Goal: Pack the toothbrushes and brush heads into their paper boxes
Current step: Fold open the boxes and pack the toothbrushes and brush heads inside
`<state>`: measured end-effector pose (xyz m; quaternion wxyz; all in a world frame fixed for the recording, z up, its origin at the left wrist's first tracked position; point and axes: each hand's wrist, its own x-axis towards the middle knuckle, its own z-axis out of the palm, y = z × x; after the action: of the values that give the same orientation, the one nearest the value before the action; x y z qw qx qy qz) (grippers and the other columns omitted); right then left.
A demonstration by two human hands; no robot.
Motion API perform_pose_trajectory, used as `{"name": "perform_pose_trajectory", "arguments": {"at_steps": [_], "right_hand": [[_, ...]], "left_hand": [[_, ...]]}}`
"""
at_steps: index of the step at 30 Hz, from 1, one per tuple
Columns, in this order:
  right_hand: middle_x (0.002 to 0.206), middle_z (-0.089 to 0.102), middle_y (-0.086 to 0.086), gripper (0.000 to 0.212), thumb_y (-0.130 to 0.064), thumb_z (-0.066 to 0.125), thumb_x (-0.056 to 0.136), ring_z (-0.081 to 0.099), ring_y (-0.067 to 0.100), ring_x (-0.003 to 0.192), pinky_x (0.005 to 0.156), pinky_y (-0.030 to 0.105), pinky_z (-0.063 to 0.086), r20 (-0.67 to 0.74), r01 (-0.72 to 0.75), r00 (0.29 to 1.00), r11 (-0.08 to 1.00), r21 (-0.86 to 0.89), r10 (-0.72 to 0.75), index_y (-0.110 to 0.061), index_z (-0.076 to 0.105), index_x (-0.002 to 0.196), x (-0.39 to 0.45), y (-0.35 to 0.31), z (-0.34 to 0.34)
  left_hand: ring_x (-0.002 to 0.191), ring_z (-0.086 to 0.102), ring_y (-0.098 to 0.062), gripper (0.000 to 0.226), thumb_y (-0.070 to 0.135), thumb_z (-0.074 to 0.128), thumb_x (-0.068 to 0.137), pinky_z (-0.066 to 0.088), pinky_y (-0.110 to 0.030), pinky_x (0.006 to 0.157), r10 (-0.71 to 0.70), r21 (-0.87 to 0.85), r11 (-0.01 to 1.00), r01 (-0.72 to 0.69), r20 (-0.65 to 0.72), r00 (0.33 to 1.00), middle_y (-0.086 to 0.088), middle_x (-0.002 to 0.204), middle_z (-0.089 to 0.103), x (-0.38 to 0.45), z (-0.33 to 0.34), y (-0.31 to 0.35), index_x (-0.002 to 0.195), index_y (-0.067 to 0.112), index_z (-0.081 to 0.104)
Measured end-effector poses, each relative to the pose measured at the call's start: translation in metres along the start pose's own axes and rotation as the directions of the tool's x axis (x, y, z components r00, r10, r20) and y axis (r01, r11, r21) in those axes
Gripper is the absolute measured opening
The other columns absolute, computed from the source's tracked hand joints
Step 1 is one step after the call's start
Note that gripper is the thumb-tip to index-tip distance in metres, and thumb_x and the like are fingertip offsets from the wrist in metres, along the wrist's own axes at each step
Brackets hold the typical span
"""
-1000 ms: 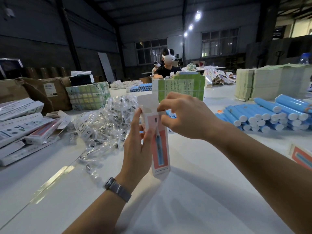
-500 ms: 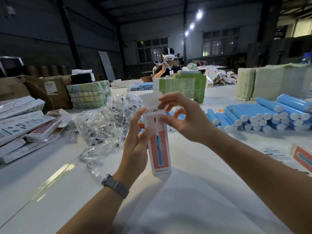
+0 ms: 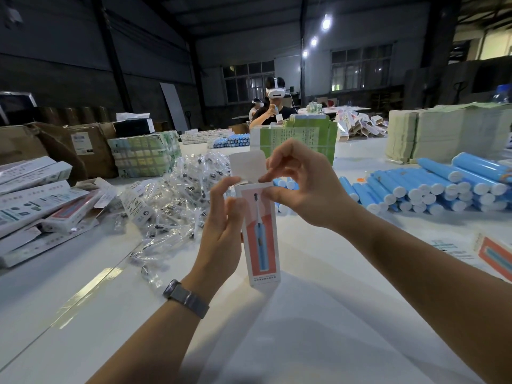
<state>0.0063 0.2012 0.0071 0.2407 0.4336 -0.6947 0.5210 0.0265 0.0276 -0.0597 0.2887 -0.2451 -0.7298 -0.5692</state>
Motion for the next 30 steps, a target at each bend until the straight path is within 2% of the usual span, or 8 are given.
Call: {"name": "perform_pose_trajectory", "arguments": {"at_steps": [4,7,10,12,16,20,24,30], "right_hand": [[0.112,0.054,-0.006,0.070,0.005,0.075,0.076,0.059,0.007,0.093,0.070,0.024,0.051,-0.020,0.028,0.999,0.999,0.036,-0.027,-0.036,0.043,0.123,0.0005,0.0007,0.0051],[0.119,0.056,-0.007,0.082,0.002,0.076,0.078,0.060,0.008,0.095,0.067,0.025,0.052,-0.015,0.017,1.000,0.999,0.028,-0.017,-0.040,0.036,0.135,0.0009,0.0011,0.0037],[0.102,0.064,-0.013,0.065,0.000,0.077,0.076,0.063,0.010,0.095,0.067,0.030,0.048,-0.007,-0.011,1.000,1.000,0.021,0.011,-0.037,0.050,0.123,0.0009,0.0014,0.0023],[0.093,0.067,-0.013,0.055,0.002,0.076,0.078,0.065,0.010,0.093,0.068,0.038,0.048,-0.007,-0.015,1.000,0.999,-0.030,0.015,-0.036,0.054,0.111,0.0008,0.0016,0.0034],[0.091,0.068,-0.013,0.044,0.002,0.075,0.080,0.066,0.011,0.093,0.074,0.040,0.050,0.014,-0.020,1.000,0.998,-0.064,0.021,-0.033,0.057,0.100,0.0008,-0.0002,0.0035],[0.089,0.066,-0.020,0.019,-0.021,0.072,0.081,0.064,0.008,0.089,0.076,0.037,0.050,0.024,-0.053,0.998,0.998,0.015,0.052,-0.029,0.061,0.095,0.0019,-0.0061,0.0038],[0.085,0.066,-0.009,0.022,-0.013,0.075,0.084,0.063,0.008,0.081,0.071,0.037,0.053,-0.024,-0.049,0.999,0.999,-0.005,0.049,-0.029,0.062,0.091,0.0038,-0.0078,0.0078],[0.097,0.070,-0.005,0.022,-0.010,0.073,0.087,0.065,0.012,0.096,0.082,0.042,0.057,0.027,-0.115,0.993,0.992,-0.052,0.116,-0.025,0.064,0.100,0.0007,-0.0027,0.0072]], "left_hand": [[0.085,0.065,-0.032,0.028,0.040,0.034,0.102,0.057,-0.060,0.068,0.008,0.037,0.999,-0.006,-0.030,1.000,-0.006,0.094,0.063,-0.0003,0.0015,0.0025,0.116,0.064,0.040],[0.081,0.065,-0.032,0.023,0.052,0.036,0.098,0.056,-0.062,0.067,-0.004,0.044,0.999,0.006,-0.046,0.999,-0.002,0.091,0.063,-0.0008,0.0023,0.0028,0.117,0.064,0.039],[0.078,0.066,-0.028,0.025,0.053,0.037,0.098,0.057,-0.062,0.073,-0.021,0.010,1.000,0.022,-0.055,0.998,0.002,0.089,0.067,-0.0012,0.0024,0.0015,0.122,0.060,0.033],[0.082,0.066,-0.037,0.028,0.046,0.036,0.101,0.056,-0.064,0.075,-0.029,0.002,1.000,0.029,-0.062,0.998,0.002,0.087,0.066,-0.0013,0.0019,0.0011,0.122,0.062,0.030],[0.078,0.060,-0.041,0.029,0.055,0.036,0.095,0.053,-0.064,0.065,-0.005,0.062,0.998,0.009,-0.063,0.998,0.001,0.085,0.061,-0.0011,0.0026,0.0056,0.123,0.064,0.036],[0.084,0.064,-0.036,0.025,0.055,0.036,0.094,0.054,-0.065,0.069,0.034,0.088,0.996,-0.030,-0.045,0.998,0.004,0.092,0.064,-0.0021,0.0022,0.0074,0.116,0.066,0.039],[0.079,0.061,-0.039,0.026,0.052,0.034,0.096,0.054,-0.064,0.067,0.060,0.102,0.993,-0.054,-0.050,0.997,0.000,0.085,0.059,-0.0035,0.0033,0.0060,0.118,0.066,0.040],[0.074,0.062,-0.028,0.027,0.053,0.032,0.097,0.054,-0.060,0.061,0.086,0.123,0.989,-0.077,-0.067,0.994,0.002,0.088,0.059,-0.0038,0.0023,0.0032,0.119,0.066,0.039]]}}
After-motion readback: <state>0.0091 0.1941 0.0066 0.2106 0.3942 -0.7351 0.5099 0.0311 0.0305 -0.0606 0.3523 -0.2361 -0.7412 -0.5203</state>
